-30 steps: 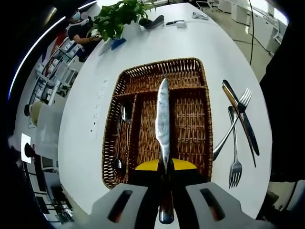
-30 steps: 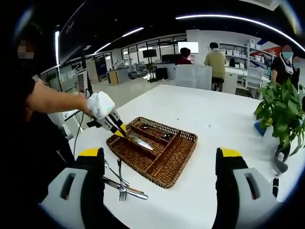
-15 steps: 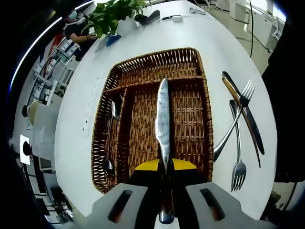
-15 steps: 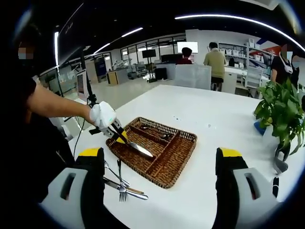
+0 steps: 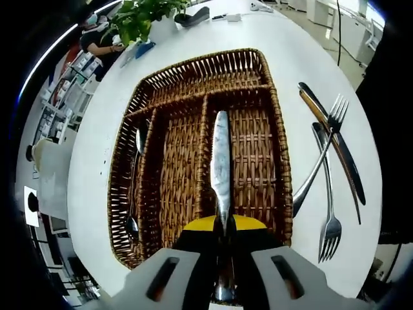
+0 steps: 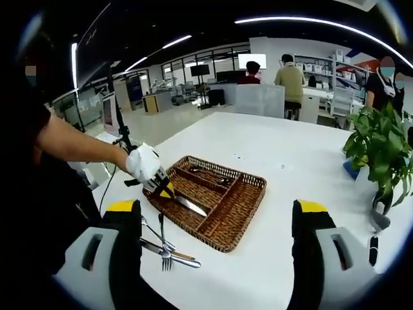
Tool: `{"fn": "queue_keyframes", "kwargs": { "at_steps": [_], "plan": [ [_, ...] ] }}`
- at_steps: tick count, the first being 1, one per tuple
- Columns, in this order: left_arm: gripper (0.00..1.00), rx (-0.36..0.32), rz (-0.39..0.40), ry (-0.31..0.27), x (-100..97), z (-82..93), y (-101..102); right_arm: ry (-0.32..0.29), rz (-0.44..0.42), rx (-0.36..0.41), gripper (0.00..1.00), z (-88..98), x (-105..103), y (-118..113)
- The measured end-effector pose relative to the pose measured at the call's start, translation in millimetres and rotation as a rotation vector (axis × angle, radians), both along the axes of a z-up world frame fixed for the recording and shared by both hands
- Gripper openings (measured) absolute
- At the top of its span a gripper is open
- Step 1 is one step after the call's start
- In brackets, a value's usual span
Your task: Arrange the knives, forks, and spoons in their matching storage slots by inserting each utensil handle-first until every utensil is classified and aligned in the correct compartment
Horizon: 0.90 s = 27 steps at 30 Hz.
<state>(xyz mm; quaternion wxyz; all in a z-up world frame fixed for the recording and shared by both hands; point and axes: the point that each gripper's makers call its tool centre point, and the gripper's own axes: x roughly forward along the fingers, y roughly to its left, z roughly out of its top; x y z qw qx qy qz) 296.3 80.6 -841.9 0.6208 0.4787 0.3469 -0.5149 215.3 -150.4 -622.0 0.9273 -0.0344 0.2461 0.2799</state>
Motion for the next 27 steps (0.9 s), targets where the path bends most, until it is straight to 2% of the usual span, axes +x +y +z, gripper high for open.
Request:
{"fn": "queue_keyframes", "kwargs": {
  "at_steps": [9, 19, 23, 27],
  "plan": [
    [0.05, -0.012, -0.012, 0.022, 1.9, -11.5, -1.8, 0.010, -0.012, -0.011, 1.00, 0.1, -2.4, -2.5],
    [0.05, -0.008, -0.011, 0.072, -1.1, -20.6, -5.7, 0.017, -0.023, -0.017, 1.00, 1.8, -3.4, -3.9],
    [0.06, -0.007, 0.021, 0.097, -2.1, -22.1, -4.2, 0.020, -0.022, -0.018, 1.00, 0.3, -2.1, -3.3],
    [0.06, -0.003, 0.025, 0.085, -1.7, -21.5, -3.4, 0.017, -0.022, -0.013, 1.00, 1.4, -0.7, -0.8]
  ]
}}
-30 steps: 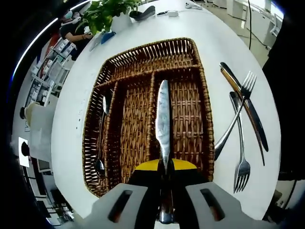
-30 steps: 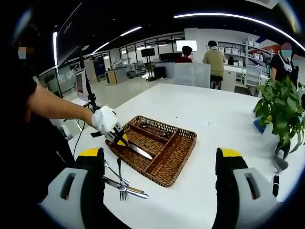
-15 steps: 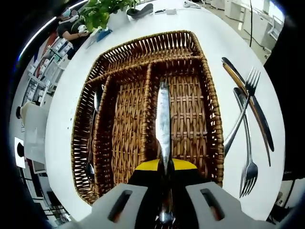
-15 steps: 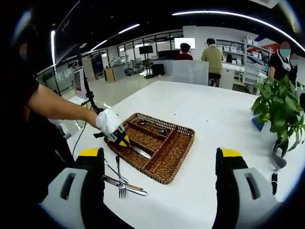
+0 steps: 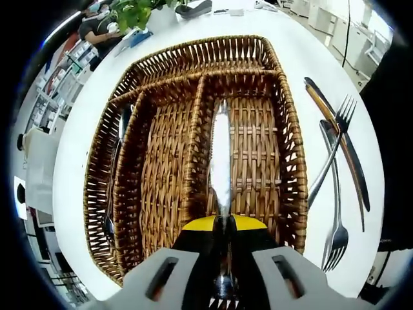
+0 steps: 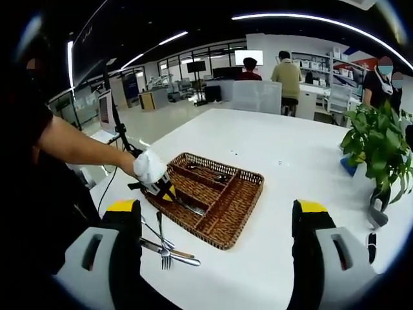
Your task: Arrange the knives, forks, and spoons in their matching storage slots by inserting each utensil handle-first until every utensil is classified and aligned in the correct compartment
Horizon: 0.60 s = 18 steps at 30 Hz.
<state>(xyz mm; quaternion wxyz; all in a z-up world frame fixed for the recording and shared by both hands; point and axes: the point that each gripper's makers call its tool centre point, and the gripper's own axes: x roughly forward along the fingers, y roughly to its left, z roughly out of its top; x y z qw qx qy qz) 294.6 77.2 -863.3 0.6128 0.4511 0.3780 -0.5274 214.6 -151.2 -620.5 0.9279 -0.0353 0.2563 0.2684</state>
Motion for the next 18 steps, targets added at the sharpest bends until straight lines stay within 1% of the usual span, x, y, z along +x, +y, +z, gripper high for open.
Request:
{"fn": "queue_keyframes", "kwargs": {
  "at_steps": [3, 5, 6, 7, 8, 9, 10, 12, 13, 14, 15, 17, 18],
  "plan": [
    [0.07, -0.005, -0.007, -0.013, -0.1, 0.8, 0.6, -0.005, 0.002, 0.004, 1.00, 1.7, 1.6, 2.6],
    [0.07, -0.013, -0.027, -0.041, -0.6, 1.7, 0.8, -0.009, 0.004, 0.010, 1.00, 3.3, 2.5, 4.7],
    [0.08, -0.017, -0.044, -0.056, -1.6, 3.3, 0.7, -0.012, 0.005, 0.010, 1.00, 4.0, 2.9, 5.5],
    [0.11, -0.019, -0.043, -0.054, -3.5, 5.2, 1.2, -0.014, 0.007, 0.011, 1.00, 4.7, 3.5, 6.5],
    [0.14, -0.048, -0.028, -0.054, -4.1, 10.0, -1.1, -0.016, 0.008, 0.013, 1.00, 5.2, 3.8, 7.2],
    [0.15, -0.092, 0.001, -0.056, -3.2, 17.8, -5.0, -0.018, 0.010, 0.014, 1.00, 5.7, 4.0, 7.9],
    [0.15, -0.103, 0.014, -0.072, -0.2, 23.8, -4.5, -0.022, 0.010, 0.013, 1.00, 6.4, 4.3, 8.1],
    [0.17, -0.138, 0.014, -0.079, 0.9, 35.9, -5.2, -0.025, 0.011, 0.016, 1.00, 6.4, 5.2, 7.9],
    [0.20, -0.160, 0.039, -0.082, 1.4, 42.9, -4.9, -0.026, 0.013, 0.014, 1.00, 6.0, 5.4, 7.6],
    [0.24, -0.193, 0.058, -0.119, 7.7, 52.1, -6.2, -0.026, 0.014, 0.013, 1.00, 5.5, 6.0, 7.3],
    [0.28, -0.240, 0.092, -0.128, 9.8, 63.9, -7.2, -0.026, 0.015, 0.013, 1.00, 5.2, 6.7, 7.2],
    [0.30, -0.305, 0.149, -0.134, 13.2, 79.9, -7.6, -0.033, 0.023, 0.009, 1.00, 5.6, 8.6, 7.3],
    [0.33, -0.356, 0.196, -0.143, 16.7, 91.6, -6.8, -0.037, 0.024, 0.009, 1.00, 6.3, 9.6, 7.3]
  ]
}}
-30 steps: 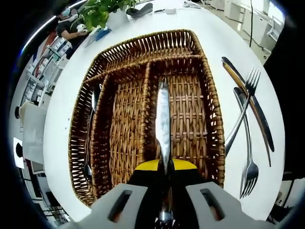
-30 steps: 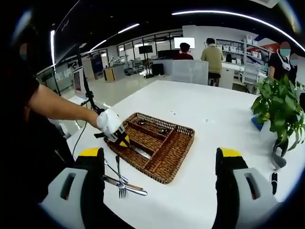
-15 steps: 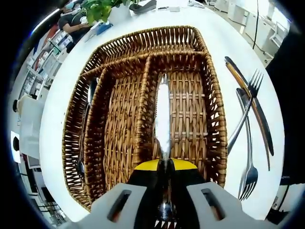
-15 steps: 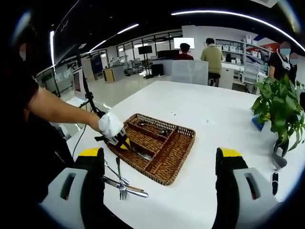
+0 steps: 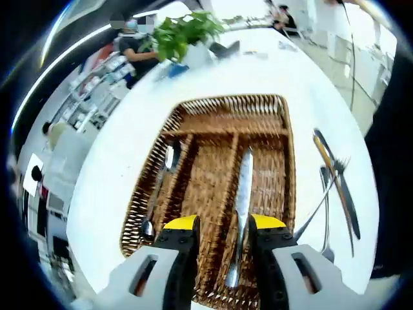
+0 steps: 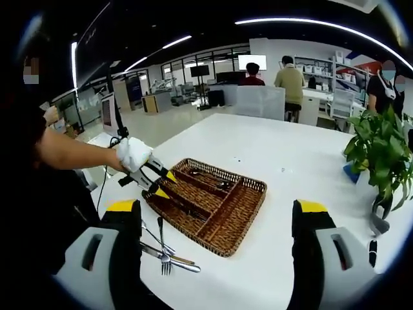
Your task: Arrange the knives, forks, and spoons in their matching storage slots by inserting each utensil handle-first until every utensil is classified and aligned in the correct compartment
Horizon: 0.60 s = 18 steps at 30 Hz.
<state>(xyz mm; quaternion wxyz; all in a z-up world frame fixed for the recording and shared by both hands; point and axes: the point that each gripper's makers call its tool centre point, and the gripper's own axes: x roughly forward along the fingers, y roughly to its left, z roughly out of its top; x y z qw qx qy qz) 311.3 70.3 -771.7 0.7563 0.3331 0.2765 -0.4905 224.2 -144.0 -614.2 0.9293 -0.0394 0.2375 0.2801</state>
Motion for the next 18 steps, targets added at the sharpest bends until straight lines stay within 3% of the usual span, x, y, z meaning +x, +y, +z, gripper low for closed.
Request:
{"fn": "queue_keyframes", "kwargs": {
  "at_steps": [2, 4, 15, 18],
  "plan": [
    [0.34, -0.044, 0.053, 0.020, -1.3, 12.6, 7.6, -0.010, 0.000, 0.006, 1.00, 2.2, 1.8, 0.0],
    [0.35, -0.052, 0.079, -0.016, -1.3, 26.6, 17.6, -0.029, 0.000, 0.007, 1.00, 5.0, 4.3, -0.4],
    [0.70, -0.378, 0.322, -0.044, -12.3, 114.5, 53.4, -0.065, 0.021, 0.005, 1.00, 14.1, 3.0, 5.8],
    [0.76, -0.442, 0.361, -0.036, -21.6, 129.4, 58.5, -0.065, 0.024, 0.015, 1.00, 13.8, 0.9, 7.0]
  ]
}}
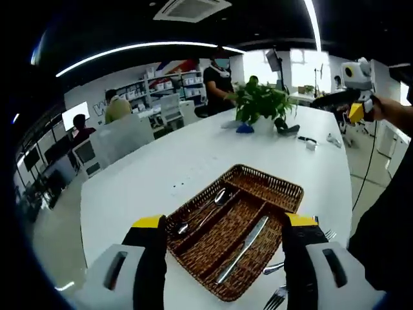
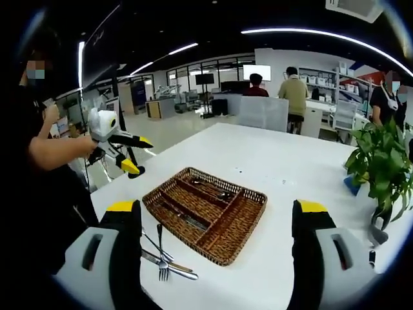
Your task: Arrange the knives, forks, and spoons in their matching storage slots by inserting each utensil handle-first until every utensil is classified and aligned in the correct compartment
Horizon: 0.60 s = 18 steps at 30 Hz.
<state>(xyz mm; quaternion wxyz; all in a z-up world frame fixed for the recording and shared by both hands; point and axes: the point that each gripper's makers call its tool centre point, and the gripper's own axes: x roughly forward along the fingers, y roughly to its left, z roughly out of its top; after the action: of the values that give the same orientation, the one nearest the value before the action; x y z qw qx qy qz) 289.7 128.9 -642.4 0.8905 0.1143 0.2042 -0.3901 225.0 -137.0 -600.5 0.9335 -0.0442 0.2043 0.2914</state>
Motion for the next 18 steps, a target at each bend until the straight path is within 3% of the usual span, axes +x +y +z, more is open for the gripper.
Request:
{"fn": "queue_keyframes", "kwargs": {
  "at_steps": [5, 8, 12, 14, 18],
  "plan": [
    [0.87, -0.063, 0.045, -0.017, -16.5, 17.8, 7.9, -0.004, 0.002, -0.004, 1.00, -2.3, -3.1, 1.2],
    [1.00, -0.062, 0.075, -0.015, -22.4, 20.9, 12.9, -0.010, -0.002, -0.001, 1.00, -1.6, -4.7, 1.2],
    [1.00, -0.046, 0.127, -0.016, -30.6, 19.0, 26.4, 0.001, 0.000, -0.017, 1.00, -10.0, -5.7, 1.1],
    [1.00, -0.020, 0.171, 0.007, -34.2, 10.1, 37.1, 0.012, -0.003, -0.028, 1.00, -13.8, -6.2, 0.5],
    [1.00, -0.050, 0.191, 0.015, -43.2, 13.7, 44.5, 0.012, -0.009, -0.040, 1.00, -13.9, -6.0, -1.5]
  ]
}}
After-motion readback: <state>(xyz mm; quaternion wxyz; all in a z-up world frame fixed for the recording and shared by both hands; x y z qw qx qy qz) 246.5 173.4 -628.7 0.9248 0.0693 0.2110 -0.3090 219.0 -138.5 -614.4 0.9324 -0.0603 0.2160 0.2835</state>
